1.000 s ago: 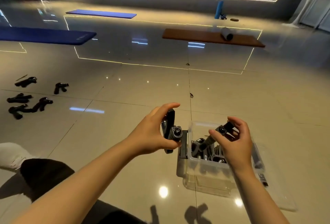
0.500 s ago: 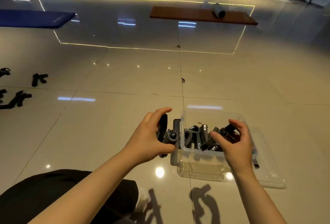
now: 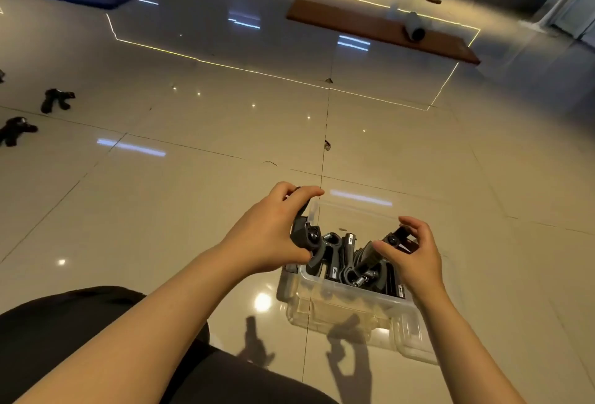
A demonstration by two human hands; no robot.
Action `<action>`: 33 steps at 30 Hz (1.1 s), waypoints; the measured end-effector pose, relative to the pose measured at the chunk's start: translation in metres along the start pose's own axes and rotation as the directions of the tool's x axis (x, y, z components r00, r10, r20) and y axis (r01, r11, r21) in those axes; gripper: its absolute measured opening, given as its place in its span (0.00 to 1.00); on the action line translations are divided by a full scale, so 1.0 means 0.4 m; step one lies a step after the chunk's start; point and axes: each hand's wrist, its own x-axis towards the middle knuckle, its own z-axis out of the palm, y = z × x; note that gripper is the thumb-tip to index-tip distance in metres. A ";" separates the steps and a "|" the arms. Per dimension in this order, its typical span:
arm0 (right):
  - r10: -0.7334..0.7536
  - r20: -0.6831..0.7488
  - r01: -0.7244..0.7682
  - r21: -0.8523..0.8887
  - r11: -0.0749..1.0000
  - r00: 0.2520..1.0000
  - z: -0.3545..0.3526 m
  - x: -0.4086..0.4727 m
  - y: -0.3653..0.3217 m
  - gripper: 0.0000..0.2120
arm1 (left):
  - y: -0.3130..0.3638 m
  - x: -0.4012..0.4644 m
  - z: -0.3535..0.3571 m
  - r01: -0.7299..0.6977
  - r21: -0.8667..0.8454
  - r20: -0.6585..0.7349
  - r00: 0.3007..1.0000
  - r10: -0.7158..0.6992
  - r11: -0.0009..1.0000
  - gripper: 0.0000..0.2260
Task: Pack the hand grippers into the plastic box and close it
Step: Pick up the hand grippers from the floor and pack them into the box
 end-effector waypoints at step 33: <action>0.206 0.978 0.997 -0.009 -0.071 0.023 -0.155 0.391 0.388 0.28 | 0.136 0.303 0.312 0.222 -0.441 -0.226 0.910 -0.347 0.870 0.41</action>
